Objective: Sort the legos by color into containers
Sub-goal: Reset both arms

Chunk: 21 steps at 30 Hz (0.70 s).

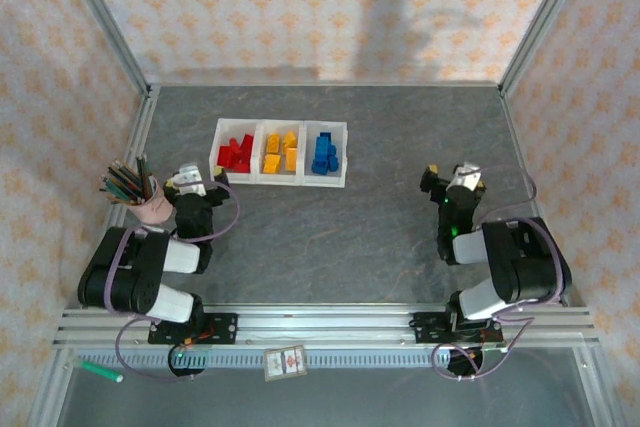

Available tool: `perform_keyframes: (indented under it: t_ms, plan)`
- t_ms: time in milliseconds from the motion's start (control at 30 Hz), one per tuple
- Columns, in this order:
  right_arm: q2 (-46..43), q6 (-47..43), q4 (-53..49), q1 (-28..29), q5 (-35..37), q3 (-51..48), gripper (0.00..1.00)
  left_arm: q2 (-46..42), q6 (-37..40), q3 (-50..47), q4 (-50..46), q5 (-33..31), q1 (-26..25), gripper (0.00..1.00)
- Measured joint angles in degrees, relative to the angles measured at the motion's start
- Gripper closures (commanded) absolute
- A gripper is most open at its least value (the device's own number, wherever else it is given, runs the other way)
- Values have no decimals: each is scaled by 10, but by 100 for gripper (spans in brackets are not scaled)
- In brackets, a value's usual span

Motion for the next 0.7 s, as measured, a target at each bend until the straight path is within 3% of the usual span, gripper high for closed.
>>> perform_keyframes:
  t_ms: [100, 700]
  plan:
    - [14, 0, 11, -17, -28, 0, 0, 35, 5, -7, 26, -3, 0, 0]
    - [12, -2, 20, -24, -72, 11, 0, 35, -3, 15, 32, -25, 8, 0]
